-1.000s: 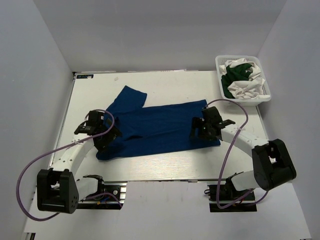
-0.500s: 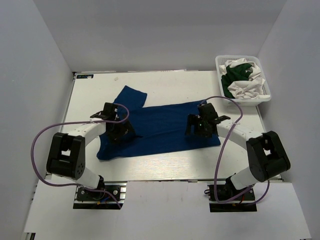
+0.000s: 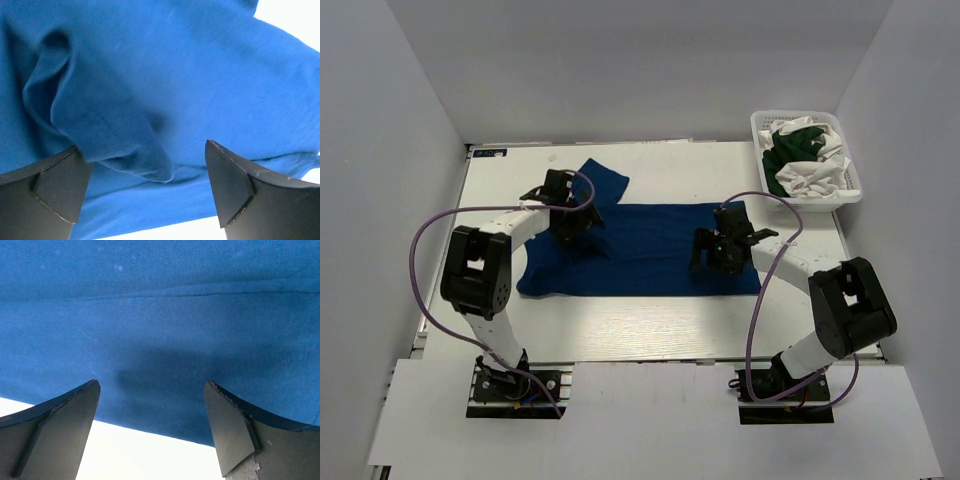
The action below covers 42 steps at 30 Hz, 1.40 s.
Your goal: Fold and stack the t-shirts
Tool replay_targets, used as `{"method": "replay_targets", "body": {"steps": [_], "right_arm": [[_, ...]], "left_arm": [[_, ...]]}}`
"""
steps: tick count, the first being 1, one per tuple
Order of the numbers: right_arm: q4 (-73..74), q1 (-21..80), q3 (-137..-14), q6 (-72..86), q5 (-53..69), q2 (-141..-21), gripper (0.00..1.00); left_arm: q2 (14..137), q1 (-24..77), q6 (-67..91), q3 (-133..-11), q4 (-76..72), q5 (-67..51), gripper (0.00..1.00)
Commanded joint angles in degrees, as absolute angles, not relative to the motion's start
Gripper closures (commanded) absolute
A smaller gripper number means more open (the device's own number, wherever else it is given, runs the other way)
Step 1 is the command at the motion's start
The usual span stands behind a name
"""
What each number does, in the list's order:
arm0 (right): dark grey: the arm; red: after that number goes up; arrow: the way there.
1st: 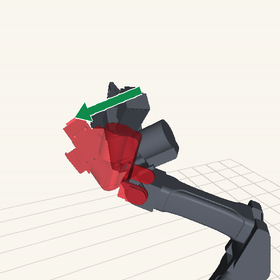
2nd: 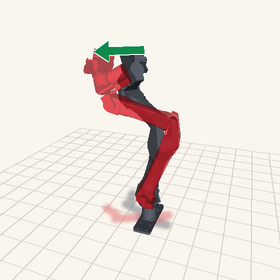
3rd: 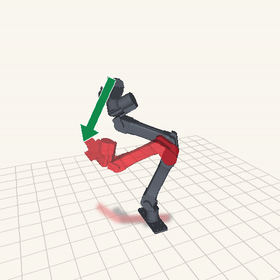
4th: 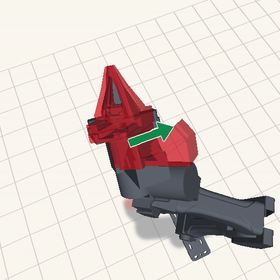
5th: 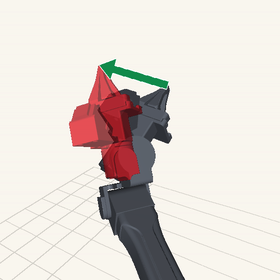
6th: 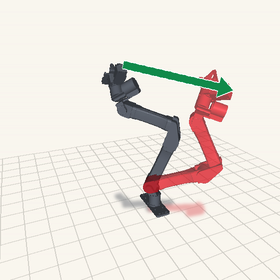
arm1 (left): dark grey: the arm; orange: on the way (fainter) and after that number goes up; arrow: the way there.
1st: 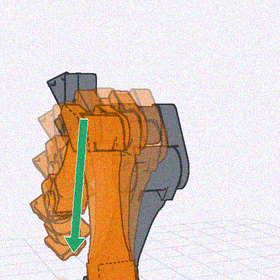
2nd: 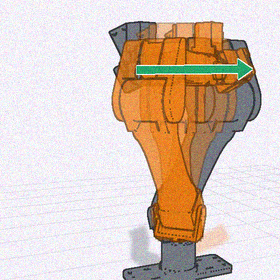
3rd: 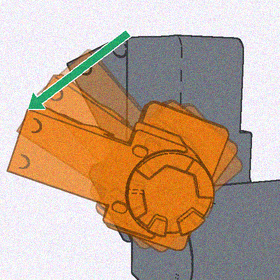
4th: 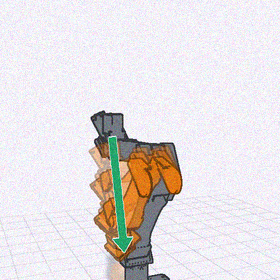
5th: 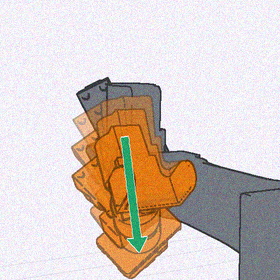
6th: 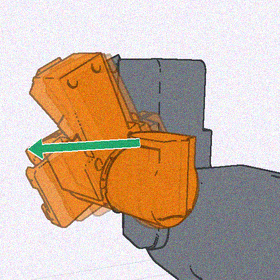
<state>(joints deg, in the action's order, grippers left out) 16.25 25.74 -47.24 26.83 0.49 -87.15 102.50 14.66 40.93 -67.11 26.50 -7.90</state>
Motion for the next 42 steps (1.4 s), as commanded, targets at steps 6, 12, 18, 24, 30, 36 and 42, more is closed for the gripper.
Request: {"method": "replay_targets", "body": {"steps": [6,12,18,24,30,36,42], "right_arm": [[17.0,25.8,-50.2,27.2,-1.5,-88.1,0.10],[18.1,25.7,-50.3,27.5,-2.6,-86.8,0.10],[19.2,25.6,-50.4,27.5,-5.0,-84.5,0.10],[19.0,25.8,-51.2,27.2,-4.7,-83.5,0.10],[20.2,25.8,-51.4,26.5,-7.0,-81.3,0.10],[18.8,25.5,-48.7,27.3,-7.6,-79.2,0.10],[15.0,25.7,-45.7,28.8,-7.5,-82.5,0.10]], "left_arm": [[105.5,16.1,38.4,-72.9,21.7,-8.3,0.00],[114.6,17.3,35.7,-81.4,20.0,-12.3,0.00],[116.5,18.6,33.3,-88.3,19.4,-11.8,0.00],[110.9,19.2,28.8,-88.9,14.3,-10.5,0.00],[105.3,19.2,27.5,-87.5,18.6,-3.2,0.00],[92.9,17.9,31.3,-66.7,25.4,5.2,0.00],[79.5,17.9,39.4,-47.4,28.7,13.4,0.00]]}}
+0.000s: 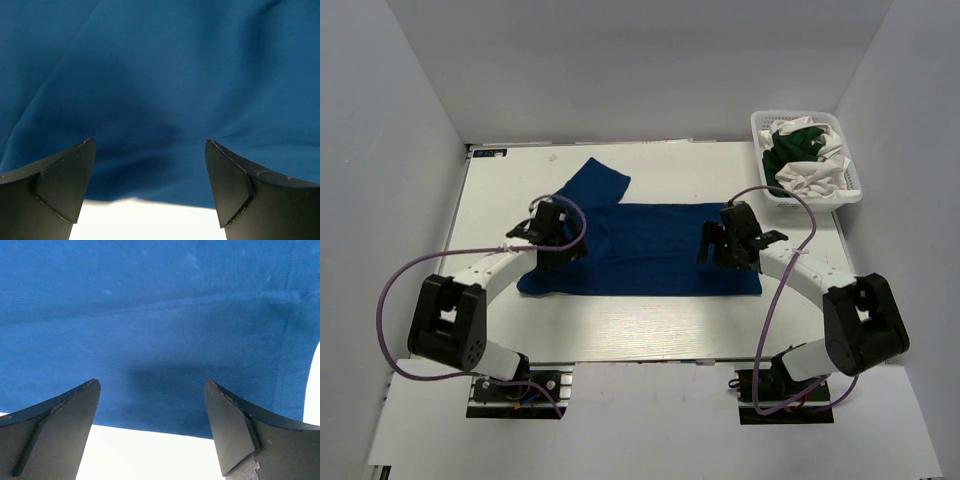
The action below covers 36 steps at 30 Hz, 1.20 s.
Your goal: Fold and stack the t-shirts
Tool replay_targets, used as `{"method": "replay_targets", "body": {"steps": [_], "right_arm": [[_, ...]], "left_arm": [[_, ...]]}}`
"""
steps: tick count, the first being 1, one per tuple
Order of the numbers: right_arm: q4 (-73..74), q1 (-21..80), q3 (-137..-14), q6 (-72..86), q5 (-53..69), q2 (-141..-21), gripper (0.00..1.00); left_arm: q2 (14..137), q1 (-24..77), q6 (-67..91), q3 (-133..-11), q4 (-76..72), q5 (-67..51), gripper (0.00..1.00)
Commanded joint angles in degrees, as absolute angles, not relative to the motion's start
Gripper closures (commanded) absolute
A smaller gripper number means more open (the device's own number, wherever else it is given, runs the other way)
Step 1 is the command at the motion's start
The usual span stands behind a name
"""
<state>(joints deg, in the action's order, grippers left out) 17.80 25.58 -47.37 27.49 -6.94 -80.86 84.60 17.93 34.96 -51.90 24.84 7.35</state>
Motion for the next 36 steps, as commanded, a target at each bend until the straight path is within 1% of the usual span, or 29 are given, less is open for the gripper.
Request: {"method": "replay_targets", "body": {"steps": [1,5,8,12,14,16,19,22,24,27,31,35,36], "right_arm": [[14.0,25.5,-45.0,29.3,-7.5,-83.5,0.10],[12.3,25.8,-43.0,29.6,-7.0,-85.4,0.10],[12.4,25.8,-42.4,28.9,-7.7,-86.8,0.10],[12.1,25.6,-41.2,28.9,-7.4,-87.7,0.10],[12.2,25.8,-40.9,29.4,-7.7,-87.1,0.10],[12.7,25.8,-41.0,29.4,-8.2,-86.6,0.10],[13.2,25.8,-42.1,28.8,-8.0,-84.4,0.10],[14.0,25.8,-43.8,27.2,-7.5,-83.5,0.10],[14.9,25.8,-45.0,26.0,-7.6,-82.7,0.10],[15.9,25.7,-48.4,25.2,-8.5,-80.3,0.10],[17.6,25.1,-52.1,25.7,-12.4,-79.3,0.10],[19.3,24.0,-56.5,27.8,-16.7,-81.2,0.10],[19.4,23.6,-58.3,28.2,-19.0,-82.6,0.10]], "left_arm": [[78.5,17.9,41.5,-46.0,29.5,14.2,0.00],[76.3,17.9,45.5,-39.0,30.8,20.8,0.00],[77.8,17.9,48.0,-37.6,33.0,24.9,0.00],[83.6,17.3,50.6,-40.6,37.4,25.0,0.00],[86.5,16.7,51.5,-43.9,43.3,22.9,0.00],[89.3,16.7,53.3,-44.6,47.2,20.4,0.00],[88.1,16.7,55.3,-41.2,48.5,17.4,0.00],[85.2,16.7,56.6,-40.4,52.1,18.2,0.00],[81.8,16.7,57.2,-42.7,54.6,20.1,0.00],[78.9,16.7,57.2,-52.8,57.3,24.4,0.00],[77.6,16.7,52.3,-61.3,50.3,27.7,0.00],[82.7,16.7,43.5,-71.3,40.9,24.2,0.00],[86.7,16.7,42.5,-76.2,38.8,24.2,0.00]]}}
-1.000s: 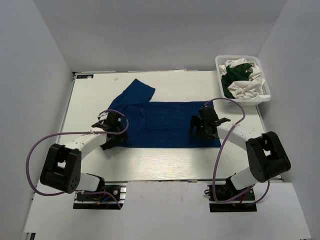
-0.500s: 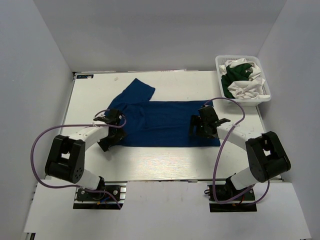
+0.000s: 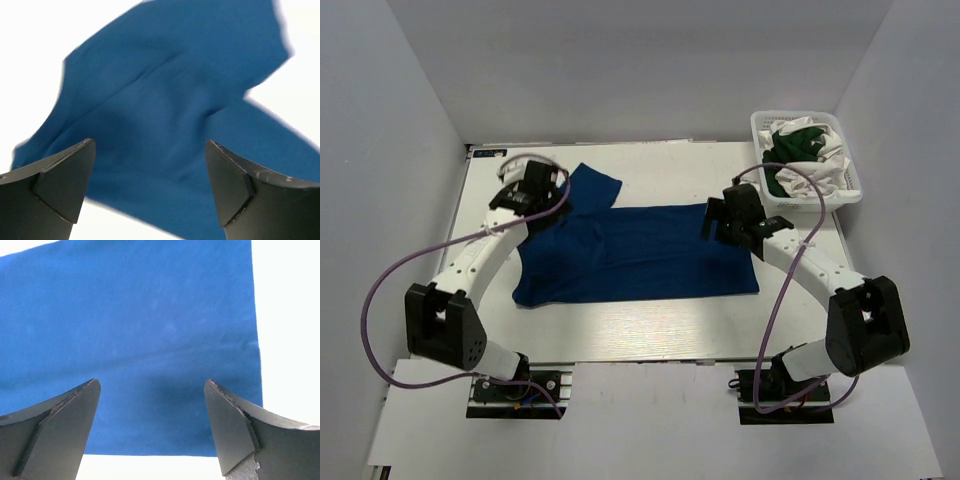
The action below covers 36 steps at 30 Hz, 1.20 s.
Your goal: Fold and stack the t-shirts
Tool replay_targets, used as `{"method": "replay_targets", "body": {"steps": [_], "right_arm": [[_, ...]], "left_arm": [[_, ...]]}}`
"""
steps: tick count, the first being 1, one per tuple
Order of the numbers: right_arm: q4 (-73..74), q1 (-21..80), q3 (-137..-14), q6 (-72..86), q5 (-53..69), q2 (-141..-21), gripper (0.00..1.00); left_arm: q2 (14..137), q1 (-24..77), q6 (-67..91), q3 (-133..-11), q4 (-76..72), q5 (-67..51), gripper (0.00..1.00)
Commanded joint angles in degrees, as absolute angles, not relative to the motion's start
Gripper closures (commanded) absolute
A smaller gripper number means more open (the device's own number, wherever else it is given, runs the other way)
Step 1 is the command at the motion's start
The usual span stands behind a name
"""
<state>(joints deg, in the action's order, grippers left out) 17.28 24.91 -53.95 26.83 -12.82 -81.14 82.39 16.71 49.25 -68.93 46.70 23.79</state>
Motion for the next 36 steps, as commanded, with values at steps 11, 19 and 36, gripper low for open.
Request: {"method": "replay_targets", "body": {"steps": [11,19,36], "right_arm": [[21.8,18.2,-73.7,23.7,-16.9,-94.4,0.10],[22.5,16.3,-76.0,20.8,-16.4,-97.0,0.10],[22.4,13.4,-77.4,22.1,-14.9,-104.4,0.10]], "left_arm": [[125.0,16.7,21.4,-124.7,38.8,23.6,0.00],[141.2,16.7,13.5,-133.9,24.7,22.1,0.00],[150.7,14.2,10.5,-132.2,17.9,17.4,0.13]]}}
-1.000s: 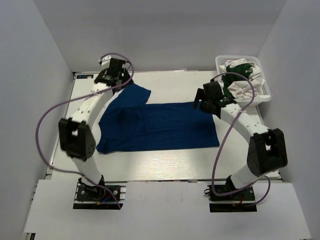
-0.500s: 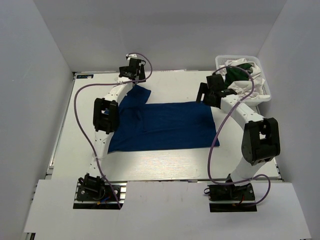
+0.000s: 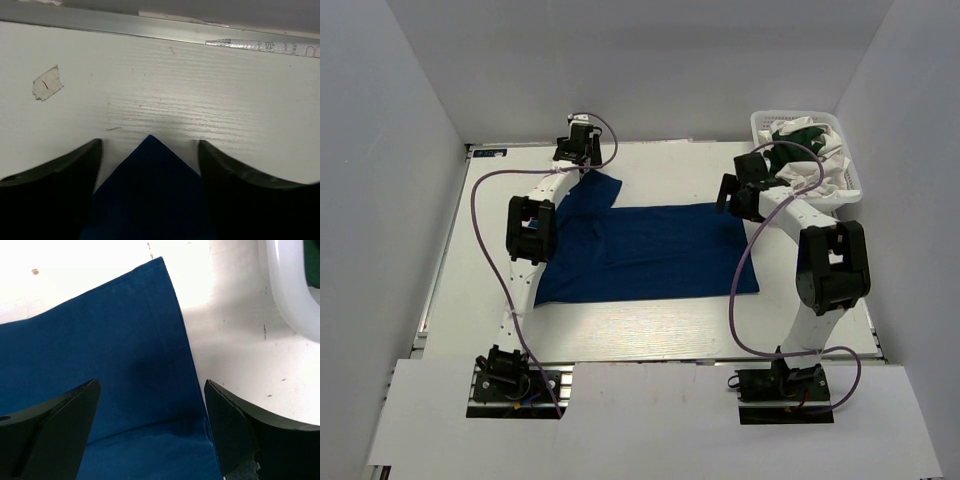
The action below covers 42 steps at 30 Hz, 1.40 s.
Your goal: Fold and stack the t-shirts
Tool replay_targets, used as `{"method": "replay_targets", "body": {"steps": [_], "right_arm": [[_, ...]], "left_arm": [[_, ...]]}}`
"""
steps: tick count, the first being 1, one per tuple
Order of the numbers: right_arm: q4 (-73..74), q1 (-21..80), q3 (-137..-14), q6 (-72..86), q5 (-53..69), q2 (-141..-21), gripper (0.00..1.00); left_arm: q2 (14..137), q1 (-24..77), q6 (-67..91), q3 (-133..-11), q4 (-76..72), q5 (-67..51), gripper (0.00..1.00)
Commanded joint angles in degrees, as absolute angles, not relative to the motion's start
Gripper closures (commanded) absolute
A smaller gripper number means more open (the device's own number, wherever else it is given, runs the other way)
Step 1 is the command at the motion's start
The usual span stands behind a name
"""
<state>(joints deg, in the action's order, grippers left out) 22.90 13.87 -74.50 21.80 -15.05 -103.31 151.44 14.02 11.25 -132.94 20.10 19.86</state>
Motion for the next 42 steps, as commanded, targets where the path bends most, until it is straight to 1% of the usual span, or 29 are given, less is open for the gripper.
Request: {"method": "replay_targets", "body": {"steps": [1,6,7,8,10,11,13,14,15,19,22,33,34,36,37,40,41,42], "right_arm": [[22.3,13.4,-78.1,22.2,-14.9,-105.7,0.10],[23.7,12.8,-82.0,24.5,-15.7,-109.1,0.10],[23.4,12.8,-82.9,25.0,-15.1,-109.8,0.10],[23.2,12.8,-83.1,25.7,-15.0,-110.1,0.10],[23.3,12.9,-83.8,26.1,-15.2,-110.6,0.10],[23.3,12.8,-84.3,26.9,-15.4,-111.1,0.10],[23.6,12.7,-85.3,27.9,-16.2,-112.1,0.10],[23.9,12.7,-86.9,28.2,-16.3,-113.3,0.10],[24.3,12.7,-87.4,28.4,-16.4,-113.8,0.10],[24.9,12.8,-90.4,28.7,-17.1,-117.3,0.10],[27.1,12.9,-96.3,27.9,-18.2,-121.8,0.10],[24.5,12.7,-98.8,28.4,-16.5,-128.7,0.10],[24.8,12.7,-98.5,28.7,-16.4,-128.9,0.16],[24.5,13.0,-97.2,29.0,-16.2,-128.4,0.24],[23.0,13.2,-94.9,29.1,-16.1,-127.2,0.40],[20.8,13.1,-90.8,29.1,-15.8,-124.9,0.62],[19.5,13.1,-90.5,29.1,-15.8,-124.5,0.71],[19.4,13.1,-90.4,28.9,-15.8,-124.5,0.76]], "left_arm": [[150.7,14.2,10.5,-132.2,18.5,17.4,0.21],[150.7,14.2,10.5,-128.6,19.0,16.8,0.36],[151.3,14.2,10.5,-128.6,19.0,16.8,0.43],[151.8,14.2,10.0,-128.6,19.0,16.8,0.48],[151.8,14.2,10.0,-129.2,20.1,16.8,0.60],[151.8,14.2,10.0,-129.7,20.1,17.5,0.73],[150.8,14.2,10.0,-128.2,20.1,17.5,0.86],[150.1,14.2,10.0,-126.7,19.1,18.2,0.97],[148.8,14.2,10.0,-126.0,19.1,18.7,1.00],[146.7,14.2,9.4,-124.6,17.8,19.3,1.00],[144.3,14.2,8.9,-123.1,16.6,19.3,1.00],[130.2,14.2,7.8,-105.0,5.8,18.7,1.00],[128.5,14.2,7.8,-102.5,5.2,18.7,1.00],[127.0,14.2,7.8,-100.6,4.7,18.2,1.00],[126.3,14.2,7.8,-99.2,4.7,17.5,1.00],[123.1,14.2,9.2,-95.1,3.6,16.8,1.00],[122.4,14.2,9.2,-94.1,2.9,16.8,1.00],[120.6,14.2,10.3,-93.2,2.9,16.3,1.00]]}}
